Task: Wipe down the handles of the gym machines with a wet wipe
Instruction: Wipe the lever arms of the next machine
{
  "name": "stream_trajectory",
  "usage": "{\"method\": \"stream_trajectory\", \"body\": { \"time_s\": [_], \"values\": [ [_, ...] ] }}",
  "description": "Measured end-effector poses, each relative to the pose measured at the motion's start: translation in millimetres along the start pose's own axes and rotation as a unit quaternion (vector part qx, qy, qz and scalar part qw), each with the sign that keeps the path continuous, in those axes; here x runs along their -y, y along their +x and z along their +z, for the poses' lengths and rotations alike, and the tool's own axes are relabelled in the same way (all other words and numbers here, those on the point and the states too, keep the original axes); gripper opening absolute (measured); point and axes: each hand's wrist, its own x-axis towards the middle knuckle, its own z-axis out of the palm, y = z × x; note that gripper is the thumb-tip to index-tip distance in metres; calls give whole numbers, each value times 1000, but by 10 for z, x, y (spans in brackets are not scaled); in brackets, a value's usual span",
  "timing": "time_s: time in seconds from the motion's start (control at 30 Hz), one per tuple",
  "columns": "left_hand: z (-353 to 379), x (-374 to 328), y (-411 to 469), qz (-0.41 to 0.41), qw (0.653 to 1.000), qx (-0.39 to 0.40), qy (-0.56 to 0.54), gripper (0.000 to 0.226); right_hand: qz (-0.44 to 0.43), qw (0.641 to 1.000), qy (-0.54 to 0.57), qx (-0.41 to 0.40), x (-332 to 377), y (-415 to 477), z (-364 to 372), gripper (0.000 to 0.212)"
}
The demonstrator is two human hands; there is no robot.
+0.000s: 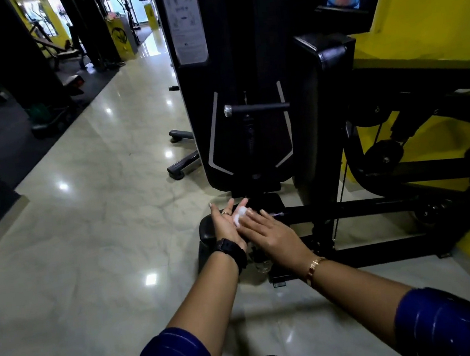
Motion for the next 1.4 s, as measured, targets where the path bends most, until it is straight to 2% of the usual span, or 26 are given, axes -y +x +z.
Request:
{"method": "stream_trajectory", "body": {
  "time_s": [0.07, 0.13, 0.2, 0.23, 0.27, 0.33, 0.37, 0.43, 0.5, 0.57, 0.63, 0.7, 0.8, 0.9, 0.97, 1.03, 1.1, 1.2, 1.3, 1.37, 1.4],
  "values": [
    [55, -8, -32, 9, 1000, 5, 16, 66, -5, 1000, -10, 21, -6, 137, -26, 44],
    [99, 17, -79, 38, 997, -4, 71, 59, 62, 998, 20, 2, -25, 200, -36, 52],
    [132, 75, -152, 88, 988, -17, 123, 44, 112, 993, 29, -20, -65, 160, -48, 60],
    [116, 120, -181, 136, 975, -18, 174, 38, 102, 994, 18, -20, -94, 106, -52, 64],
    [79, 175, -199, 195, 947, -10, 254, 38, 72, 997, 5, -9, -126, 30, -60, 67],
    [-48, 299, -195, 309, 842, 27, 443, 46, 10, 1000, -21, 12, -218, -148, -113, 67],
    [-102, 336, -175, 338, 789, 39, 512, 50, -9, 999, -36, 18, -285, -230, -157, 66],
    [-173, 349, -160, 381, 693, 43, 610, 55, -12, 998, -56, 20, -409, -389, -245, 66],
    [-194, 343, -180, 408, 615, 33, 673, 62, 41, 998, -55, -6, -467, -513, -282, 66],
    [-196, 338, -194, 410, 578, 18, 705, 66, 147, 987, -42, -58, -423, -519, -292, 62],
    [-198, 333, -192, 403, 558, 9, 725, 67, 233, 968, -15, -96, -314, -379, -292, 57],
    [-203, 330, -181, 402, 538, 6, 741, 67, 224, 971, -2, -85, -190, -168, -265, 64],
    [-224, 342, -178, 400, 526, 4, 751, 71, 139, 990, -6, -28, -81, -46, -160, 73],
    [-217, 305, -198, 408, 534, 16, 740, 68, 120, 992, -19, -14, -187, -161, -182, 68],
    [-199, 238, -189, 419, 559, 31, 715, 64, 130, 990, -37, -40, -283, -221, -232, 52],
    [-160, 158, -150, 417, 603, 38, 679, 59, 165, 982, -40, -88, -343, -213, -277, 29],
    [-114, 102, -111, 399, 634, 45, 661, 57, 221, 967, -22, -126, -360, -158, -296, 21],
    [-85, 110, -54, 386, 640, 74, 660, 60, 251, 960, 26, -122, -270, -13, -299, 37],
    [-103, 152, -17, 370, 660, 92, 647, 56, 176, 983, 31, -45, -125, 39, -201, 53],
    [-113, 152, -5, 369, 662, 98, 645, 55, 163, 986, 28, -18, -134, -5, -183, 56],
    [-125, 140, -2, 375, 655, 108, 647, 56, 168, 985, 19, -23, -172, -36, -197, 51]
  ]
}}
